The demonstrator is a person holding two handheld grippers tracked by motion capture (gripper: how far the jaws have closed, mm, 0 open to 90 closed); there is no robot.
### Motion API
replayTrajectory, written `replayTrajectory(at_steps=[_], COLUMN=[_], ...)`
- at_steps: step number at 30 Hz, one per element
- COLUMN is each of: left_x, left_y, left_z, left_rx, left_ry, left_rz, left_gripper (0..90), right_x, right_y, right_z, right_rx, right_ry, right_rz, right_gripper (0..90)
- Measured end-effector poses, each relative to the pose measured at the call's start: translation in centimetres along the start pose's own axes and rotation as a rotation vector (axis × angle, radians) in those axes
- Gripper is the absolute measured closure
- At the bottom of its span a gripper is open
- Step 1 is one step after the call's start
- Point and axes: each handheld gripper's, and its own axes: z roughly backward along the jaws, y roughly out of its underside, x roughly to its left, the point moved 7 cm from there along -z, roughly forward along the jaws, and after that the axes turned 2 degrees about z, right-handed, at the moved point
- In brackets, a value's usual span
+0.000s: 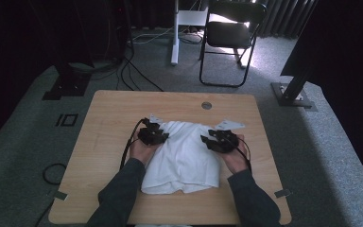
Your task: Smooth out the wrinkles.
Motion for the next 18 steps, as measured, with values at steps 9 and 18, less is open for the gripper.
replayTrajectory(at_steps=[9,18], left_x=[0.1,-0.2], left_y=[0.2,0.1], left_z=[-0.2,-0.4], left_rx=[-0.002,-0.01], left_ry=[0.003,0.017], left_rz=[0.019,0.029], left_gripper=[64.1,63.6], right_x=[-1.7,-3.1], right_y=[0.2,1.5], right_z=[-3.9,0.7], right_rx=[0.113,0.045], right_ry=[-0.006,-0.007], right_rz=[-0.032,-0.053], right_gripper=[88.8,87.7])
